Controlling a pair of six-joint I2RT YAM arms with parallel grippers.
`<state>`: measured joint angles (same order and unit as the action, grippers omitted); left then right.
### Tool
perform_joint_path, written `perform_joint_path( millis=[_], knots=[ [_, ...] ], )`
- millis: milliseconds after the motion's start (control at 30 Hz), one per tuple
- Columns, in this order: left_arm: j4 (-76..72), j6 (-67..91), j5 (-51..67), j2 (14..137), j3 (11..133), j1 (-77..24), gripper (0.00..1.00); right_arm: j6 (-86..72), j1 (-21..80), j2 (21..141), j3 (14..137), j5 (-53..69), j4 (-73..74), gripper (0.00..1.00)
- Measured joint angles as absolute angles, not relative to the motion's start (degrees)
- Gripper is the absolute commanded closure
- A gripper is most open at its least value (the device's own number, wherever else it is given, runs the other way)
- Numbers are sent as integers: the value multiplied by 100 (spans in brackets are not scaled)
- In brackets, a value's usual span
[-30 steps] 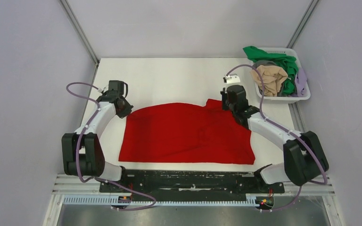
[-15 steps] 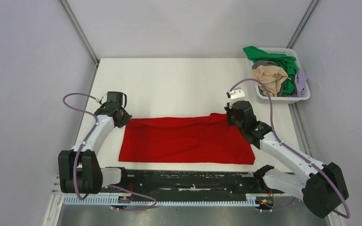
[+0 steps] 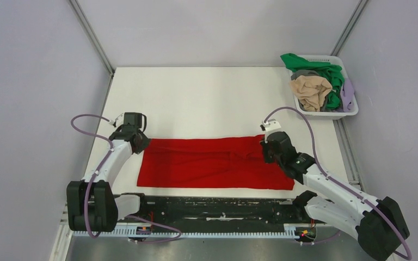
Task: Fold and stack the t-shirts
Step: Fold the other side of the tshirt into a rectangle, then rotate the tshirt 90 degrees
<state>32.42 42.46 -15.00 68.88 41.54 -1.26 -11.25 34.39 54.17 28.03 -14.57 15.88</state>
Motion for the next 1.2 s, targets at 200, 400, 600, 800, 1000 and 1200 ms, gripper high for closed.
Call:
perform_joint_path(
  millis=[200,400,600,800,1000,1200],
  knots=[
    [3192,4263,-1551,6761,3892,-126,49,-1219,3457,5356,2729,-996,1855,62],
    [3498,4429,-1970,6479,3828,-126,0,-1160,3479,5164,2742,172,2923,2],
    [3653,4611,-2001,5843,3988,-126,0,-762,3503,4886,3253,604,4034,2],
    [3179,4613,-819,6038,4171,-141,0,-1149,3503,4875,3465,318,3413,2],
    [2423,4591,410,7046,4051,-222,0,-1883,3503,5328,2849,202,2130,2],
    [2161,4504,679,7745,3776,-237,0,-2324,3500,5745,2224,60,1658,2]
  ],
)
